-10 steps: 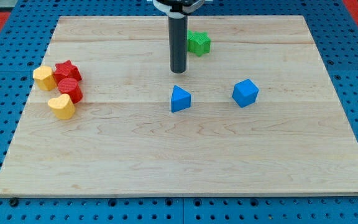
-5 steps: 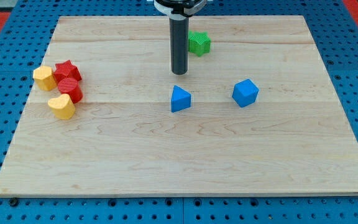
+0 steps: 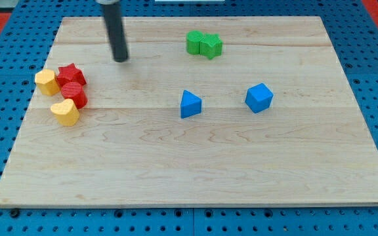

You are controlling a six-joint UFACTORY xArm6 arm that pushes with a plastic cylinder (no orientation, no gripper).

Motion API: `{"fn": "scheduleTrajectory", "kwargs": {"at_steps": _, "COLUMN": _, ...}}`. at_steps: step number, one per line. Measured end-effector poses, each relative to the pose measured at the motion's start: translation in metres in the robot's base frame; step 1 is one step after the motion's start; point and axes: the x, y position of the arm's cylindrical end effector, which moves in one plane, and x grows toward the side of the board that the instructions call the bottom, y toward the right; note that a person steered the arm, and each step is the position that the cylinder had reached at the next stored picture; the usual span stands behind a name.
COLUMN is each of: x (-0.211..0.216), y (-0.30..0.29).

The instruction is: Move the yellow blocks away from the red blocks

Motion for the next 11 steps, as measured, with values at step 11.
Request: {"fn": "scheduleTrajectory", "kwargs": {"at_steps": 11, "x": 0.17, "y": -0.129}}
